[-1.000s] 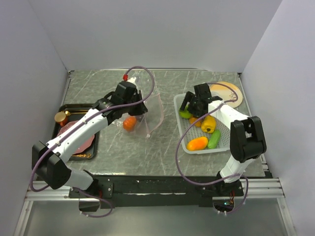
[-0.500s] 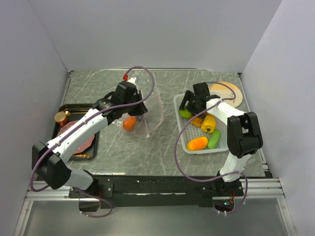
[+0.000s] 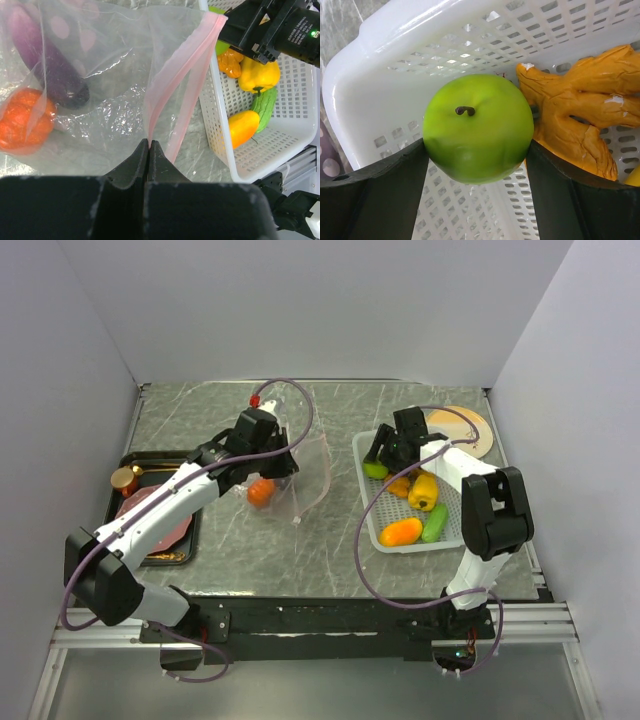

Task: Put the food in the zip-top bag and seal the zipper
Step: Pick up the fake fruit from the bin.

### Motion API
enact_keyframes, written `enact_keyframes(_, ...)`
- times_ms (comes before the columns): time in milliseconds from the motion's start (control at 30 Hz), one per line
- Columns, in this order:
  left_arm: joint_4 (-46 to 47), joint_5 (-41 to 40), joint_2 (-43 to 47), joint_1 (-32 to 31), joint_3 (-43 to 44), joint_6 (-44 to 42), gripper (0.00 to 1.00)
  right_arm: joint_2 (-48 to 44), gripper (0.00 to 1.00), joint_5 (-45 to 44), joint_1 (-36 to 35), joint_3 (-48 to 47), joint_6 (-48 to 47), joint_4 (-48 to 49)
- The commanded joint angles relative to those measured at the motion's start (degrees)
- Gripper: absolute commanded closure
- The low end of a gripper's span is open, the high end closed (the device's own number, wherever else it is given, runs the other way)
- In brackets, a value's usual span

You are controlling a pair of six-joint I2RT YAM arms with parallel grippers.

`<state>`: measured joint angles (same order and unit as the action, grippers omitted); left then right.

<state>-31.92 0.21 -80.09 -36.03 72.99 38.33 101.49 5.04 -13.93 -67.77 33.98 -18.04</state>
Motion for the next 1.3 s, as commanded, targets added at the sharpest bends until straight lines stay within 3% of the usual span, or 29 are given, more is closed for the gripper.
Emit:
enact_keyframes(0, 0.90, 0.06, 1.43, 0.00, -0.13, -0.44, 0.99, -1.12, 0.87, 1.38, 0.31, 0.97, -0.05, 1.96)
enact_keyframes(567, 1.77, 1.37, 0.81, -0.09, 0.40, -0.27, 0.99, -17.01, 0.93, -1.17, 0.57, 8.60, 1.09, 1.96)
enact_keyframes(833, 2.39, -0.03, 0.29, 0.00, 0.65, -0.19, 0.99, -27.30, 1.00, 4.09, 0.49, 12.48, 1.62, 2.31)
enact_keyframes(1267, 5.99, 1.99, -2.70, 0.00, 0.05, 0.61, 0.99, -38.29, 1.00, 12.71, -2.93, 17.93, 5.57, 6.61)
